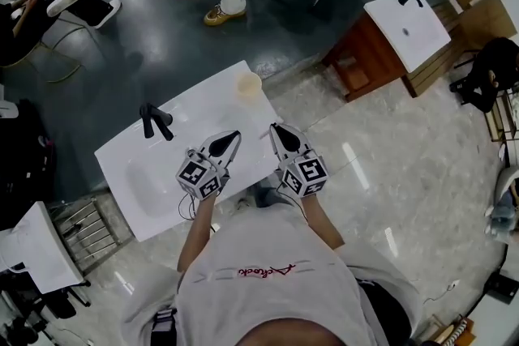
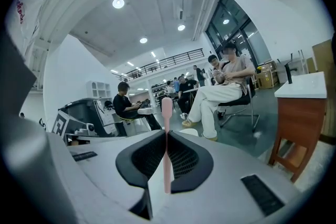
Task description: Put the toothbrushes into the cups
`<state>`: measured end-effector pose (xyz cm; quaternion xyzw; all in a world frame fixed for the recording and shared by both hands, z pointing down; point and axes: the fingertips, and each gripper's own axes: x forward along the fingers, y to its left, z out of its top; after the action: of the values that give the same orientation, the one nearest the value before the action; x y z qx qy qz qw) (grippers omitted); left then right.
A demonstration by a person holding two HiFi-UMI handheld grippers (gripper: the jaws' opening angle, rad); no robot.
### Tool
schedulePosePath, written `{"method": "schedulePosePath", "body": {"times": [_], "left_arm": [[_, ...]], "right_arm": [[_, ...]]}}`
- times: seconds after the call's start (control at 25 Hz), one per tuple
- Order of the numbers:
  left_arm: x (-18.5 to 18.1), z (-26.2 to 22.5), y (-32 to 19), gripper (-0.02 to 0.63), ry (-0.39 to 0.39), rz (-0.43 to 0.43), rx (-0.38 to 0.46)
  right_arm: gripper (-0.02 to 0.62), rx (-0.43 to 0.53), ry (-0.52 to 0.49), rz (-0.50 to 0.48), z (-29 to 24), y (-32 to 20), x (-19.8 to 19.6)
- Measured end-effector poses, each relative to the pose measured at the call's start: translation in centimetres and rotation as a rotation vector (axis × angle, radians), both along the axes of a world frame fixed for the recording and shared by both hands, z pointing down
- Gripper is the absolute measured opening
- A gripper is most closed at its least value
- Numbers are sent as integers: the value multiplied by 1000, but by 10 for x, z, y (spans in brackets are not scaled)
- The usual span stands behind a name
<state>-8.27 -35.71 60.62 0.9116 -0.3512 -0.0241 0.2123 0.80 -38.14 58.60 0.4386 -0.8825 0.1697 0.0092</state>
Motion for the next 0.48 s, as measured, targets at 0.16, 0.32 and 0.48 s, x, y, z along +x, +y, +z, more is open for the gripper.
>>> {"method": "schedulePosePath", "body": {"times": [0.16, 0.32, 0.48], "left_arm": [[2, 12, -8, 14, -1, -7, -35], [-2, 18, -11, 15, -11, -19, -56], [-8, 21, -14, 14, -10, -41, -62]], "right_arm": [[9, -28, -4, 6, 10, -15, 4], [9, -45, -10, 5, 17, -28, 6], [9, -37, -9, -17, 19, -38, 0]]}}
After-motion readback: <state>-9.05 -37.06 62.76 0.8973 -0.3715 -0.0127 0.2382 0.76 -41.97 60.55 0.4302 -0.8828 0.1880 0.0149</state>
